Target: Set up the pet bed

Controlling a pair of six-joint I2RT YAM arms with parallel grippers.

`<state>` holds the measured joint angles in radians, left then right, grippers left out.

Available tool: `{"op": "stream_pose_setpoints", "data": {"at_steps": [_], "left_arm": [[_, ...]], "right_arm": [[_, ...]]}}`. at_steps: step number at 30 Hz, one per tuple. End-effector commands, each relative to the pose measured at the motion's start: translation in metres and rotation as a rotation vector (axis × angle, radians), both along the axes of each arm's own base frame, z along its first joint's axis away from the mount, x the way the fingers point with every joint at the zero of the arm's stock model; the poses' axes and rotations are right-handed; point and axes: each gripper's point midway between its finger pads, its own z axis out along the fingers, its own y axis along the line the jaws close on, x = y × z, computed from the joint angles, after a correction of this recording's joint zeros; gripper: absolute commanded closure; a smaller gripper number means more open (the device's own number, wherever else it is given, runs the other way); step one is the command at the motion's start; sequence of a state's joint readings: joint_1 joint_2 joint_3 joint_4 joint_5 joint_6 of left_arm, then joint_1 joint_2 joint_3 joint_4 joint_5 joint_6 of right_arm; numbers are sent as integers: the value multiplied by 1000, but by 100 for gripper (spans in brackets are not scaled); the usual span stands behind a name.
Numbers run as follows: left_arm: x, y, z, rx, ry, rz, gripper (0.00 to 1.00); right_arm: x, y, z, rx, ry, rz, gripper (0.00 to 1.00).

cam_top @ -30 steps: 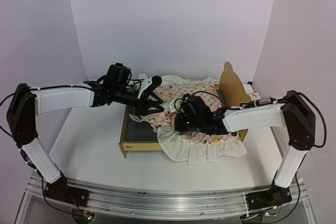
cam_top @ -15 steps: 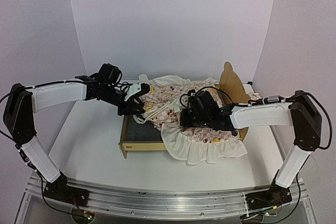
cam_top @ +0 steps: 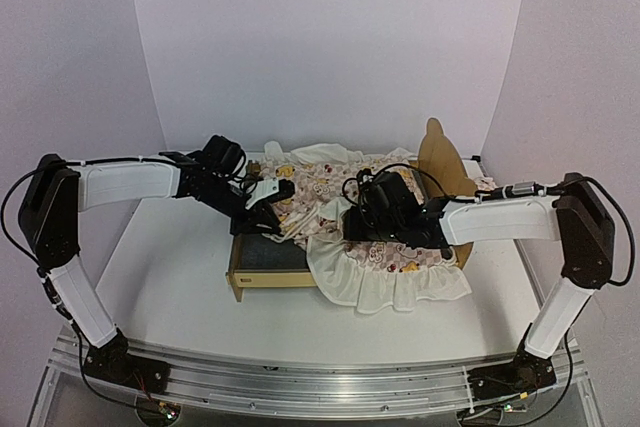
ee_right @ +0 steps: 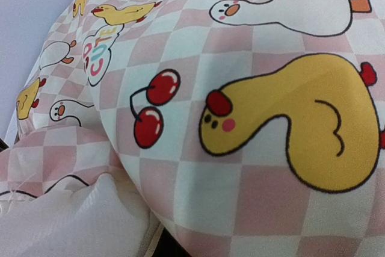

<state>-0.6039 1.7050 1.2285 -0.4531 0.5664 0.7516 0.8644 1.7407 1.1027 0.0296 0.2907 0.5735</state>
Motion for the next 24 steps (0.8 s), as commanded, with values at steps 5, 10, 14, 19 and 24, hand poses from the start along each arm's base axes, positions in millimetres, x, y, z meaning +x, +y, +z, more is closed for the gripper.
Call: {"op": "stream_pose_setpoints", "data": {"at_steps": [5,10,14,19,24], "left_arm": [[-33,8,28,-100,-33,-25,73],[-34,6,3,-57,-43,18,71],[-11,-2,0,-70,-101,78,65],[3,-13,-5,-81,-132,98,64],[14,-17,-7,-79,-169,122,68]], "right_arm": [[6,-1,27,32,-55,-2,100],[7,4,30,37,-59,9,100],[8,7,31,42,-59,19,100],[8,6,29,42,-56,13,100],[7,7,34,42,-66,27,100]]}}
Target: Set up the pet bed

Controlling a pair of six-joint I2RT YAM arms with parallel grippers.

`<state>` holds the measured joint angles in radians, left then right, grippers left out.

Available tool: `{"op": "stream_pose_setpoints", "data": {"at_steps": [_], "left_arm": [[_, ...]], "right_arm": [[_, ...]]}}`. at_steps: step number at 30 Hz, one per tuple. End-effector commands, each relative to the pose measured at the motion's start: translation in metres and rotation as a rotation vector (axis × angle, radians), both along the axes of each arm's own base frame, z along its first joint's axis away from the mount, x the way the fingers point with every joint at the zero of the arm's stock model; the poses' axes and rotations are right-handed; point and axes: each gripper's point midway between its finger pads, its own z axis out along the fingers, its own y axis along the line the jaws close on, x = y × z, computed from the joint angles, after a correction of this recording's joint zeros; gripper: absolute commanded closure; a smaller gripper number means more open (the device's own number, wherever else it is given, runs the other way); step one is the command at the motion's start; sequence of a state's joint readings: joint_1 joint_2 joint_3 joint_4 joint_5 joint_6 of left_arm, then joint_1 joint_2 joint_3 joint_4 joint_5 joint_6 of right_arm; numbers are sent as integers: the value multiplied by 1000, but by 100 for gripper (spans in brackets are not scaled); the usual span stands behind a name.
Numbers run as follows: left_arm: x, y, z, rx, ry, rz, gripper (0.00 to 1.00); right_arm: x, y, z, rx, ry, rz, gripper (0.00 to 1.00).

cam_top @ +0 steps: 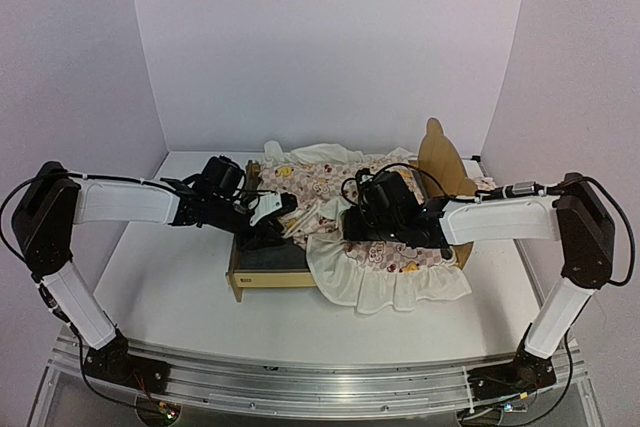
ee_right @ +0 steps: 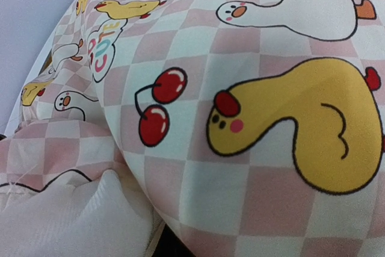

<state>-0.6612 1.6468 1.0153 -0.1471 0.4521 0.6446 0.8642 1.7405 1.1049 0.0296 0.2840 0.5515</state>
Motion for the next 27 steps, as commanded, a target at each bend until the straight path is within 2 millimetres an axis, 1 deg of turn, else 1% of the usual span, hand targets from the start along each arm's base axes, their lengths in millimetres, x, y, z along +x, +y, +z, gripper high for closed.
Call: {"op": "stream_pose_setpoints", "data": {"at_steps": [1,2,3,5,6,8,11,16,18,20,22,25,27], "left_arm": [[20,-12,12,-37,-73,31,71],[20,-13,11,-39,-70,27,74],[20,-15,11,-42,-67,22,80],[19,-17,12,-43,-63,13,94],[18,-17,13,-41,-60,8,97],[13,-16,14,-29,-39,-8,100],[-1,-13,20,-16,9,-48,100],[-16,-10,37,-31,58,-74,100],[-32,-9,45,-41,116,-119,100],[-48,-7,59,-60,159,-166,100],[-69,-3,71,-74,229,-216,100],[-91,5,86,-85,300,-250,100],[-101,10,90,-79,341,-255,100]], "right_arm": [[8,6,33,50,-59,9,100],[8,5,33,49,-62,10,100],[8,4,33,46,-63,8,100],[8,3,33,45,-64,6,100],[8,3,33,45,-64,5,100],[9,2,33,44,-64,2,100],[10,0,33,43,-63,-1,100],[13,-3,34,44,-65,-5,100],[13,-3,36,48,-68,-1,100],[14,-3,37,50,-70,2,100],[14,-3,39,53,-70,2,100],[15,-3,38,54,-67,4,100],[15,-1,36,55,-63,7,100]]}}
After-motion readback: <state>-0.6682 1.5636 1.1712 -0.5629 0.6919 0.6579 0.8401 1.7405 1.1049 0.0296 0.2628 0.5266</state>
